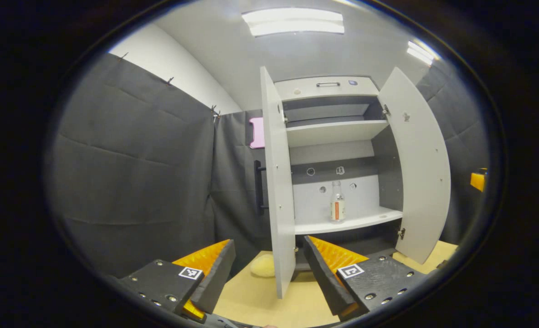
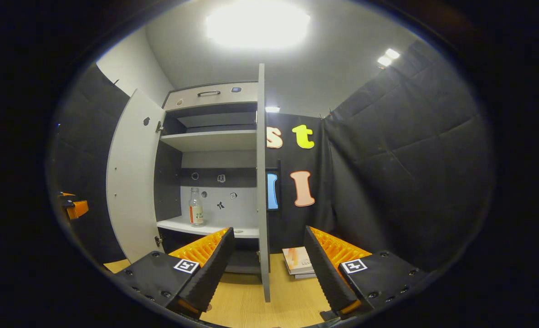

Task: Grasp the bottle in the cabinet with the left hand and place it on the coaster, then close the right door with the right hand and the left door with the left hand.

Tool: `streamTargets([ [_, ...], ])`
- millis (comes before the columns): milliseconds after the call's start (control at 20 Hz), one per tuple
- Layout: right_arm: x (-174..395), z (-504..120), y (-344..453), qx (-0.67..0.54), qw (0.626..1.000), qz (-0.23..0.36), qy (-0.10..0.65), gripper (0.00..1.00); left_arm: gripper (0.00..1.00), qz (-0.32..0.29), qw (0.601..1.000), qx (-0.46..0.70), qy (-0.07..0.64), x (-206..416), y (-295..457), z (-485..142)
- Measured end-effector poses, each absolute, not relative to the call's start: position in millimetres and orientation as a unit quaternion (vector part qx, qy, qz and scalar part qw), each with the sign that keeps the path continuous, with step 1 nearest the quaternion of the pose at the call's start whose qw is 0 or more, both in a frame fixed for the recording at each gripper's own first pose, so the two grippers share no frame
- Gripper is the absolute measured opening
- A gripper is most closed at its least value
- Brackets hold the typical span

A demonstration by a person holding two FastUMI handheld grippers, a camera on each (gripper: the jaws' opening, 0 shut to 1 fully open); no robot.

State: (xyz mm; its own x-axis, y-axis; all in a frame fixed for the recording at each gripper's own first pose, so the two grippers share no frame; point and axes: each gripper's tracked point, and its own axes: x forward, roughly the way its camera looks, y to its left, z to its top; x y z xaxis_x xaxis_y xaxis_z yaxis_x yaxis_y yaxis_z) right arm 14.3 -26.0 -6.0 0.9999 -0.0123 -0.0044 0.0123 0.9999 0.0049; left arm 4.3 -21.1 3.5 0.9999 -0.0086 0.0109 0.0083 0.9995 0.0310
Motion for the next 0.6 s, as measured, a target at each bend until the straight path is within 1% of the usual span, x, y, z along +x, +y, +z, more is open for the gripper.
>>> streamTargets([
  [350,20.9,-7.2,-34.7,-0.007,1.000,0.009,0.002,0.97,0.93,-0.008,1.000,0.013,-0.001,5.0,-42.3,3.0],
  [600,21.7,-24.4,-42.4,-0.014,0.999,0.031,0.012,0.97,0.93,-0.018,1.000,0.005,-0.001,13.0,-75.0,10.1],
])
